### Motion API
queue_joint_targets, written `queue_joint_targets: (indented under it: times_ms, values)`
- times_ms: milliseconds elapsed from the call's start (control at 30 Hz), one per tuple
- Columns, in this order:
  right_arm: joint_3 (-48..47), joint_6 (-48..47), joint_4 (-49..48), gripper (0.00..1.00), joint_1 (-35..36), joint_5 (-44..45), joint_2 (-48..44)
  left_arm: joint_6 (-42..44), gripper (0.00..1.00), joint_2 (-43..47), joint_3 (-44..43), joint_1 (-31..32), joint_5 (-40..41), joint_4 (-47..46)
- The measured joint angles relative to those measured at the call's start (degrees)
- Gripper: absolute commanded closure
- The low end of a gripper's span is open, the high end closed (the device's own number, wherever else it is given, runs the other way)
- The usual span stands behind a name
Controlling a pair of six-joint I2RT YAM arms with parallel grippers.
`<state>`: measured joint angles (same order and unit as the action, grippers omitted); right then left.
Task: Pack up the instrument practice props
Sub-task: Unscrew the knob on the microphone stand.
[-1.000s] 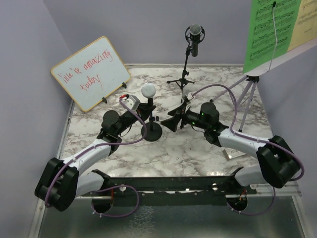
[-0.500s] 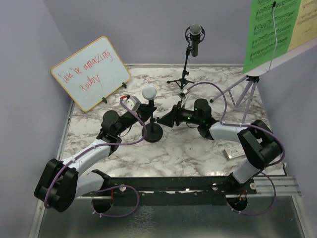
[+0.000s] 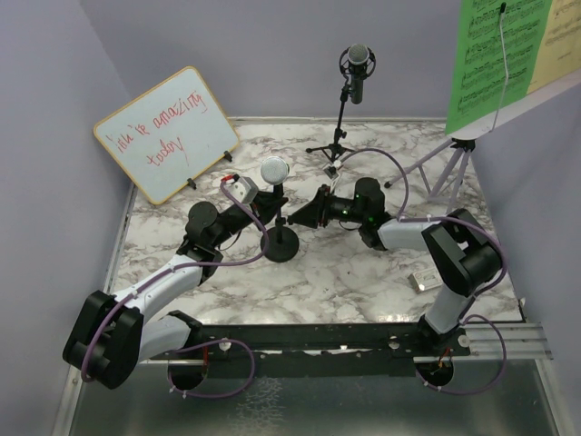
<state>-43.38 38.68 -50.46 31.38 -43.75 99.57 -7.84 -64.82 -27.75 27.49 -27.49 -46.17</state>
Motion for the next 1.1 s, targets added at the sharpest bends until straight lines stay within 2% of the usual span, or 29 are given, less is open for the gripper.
queue_joint_targets:
  times_ms: [267, 733, 833, 933, 1100]
  values:
    - [-2.0, 0.5, -2.8, 0.68, 0.0, -3.8, 2.9, 0.0, 1.0, 0.0, -0.2, 0.0, -0.9, 0.4]
    - [-1.5, 0.3, -4.8, 0.65, -0.7, -8.3, 3.8, 0.0, 1.0, -0.1, -0.6, 0.0, -1.8, 0.9]
    - [-1.3, 0.3, -4.9, 0.73, -0.8, -8.6, 3.8, 0.0, 1.0, -0.1, -0.6, 0.0, -1.9, 0.9]
    - [-1.3, 0.2, -5.0, 0.84, -0.8, -8.8, 3.8, 0.0, 1.0, -0.1, -0.6, 0.0, -2.0, 0.9]
    - [-1.3, -2.0, -4.5, 0.93, -0.8, -9.4, 3.8, 0.0, 1.0, -0.1, -0.6, 0.0, -2.4, 0.9]
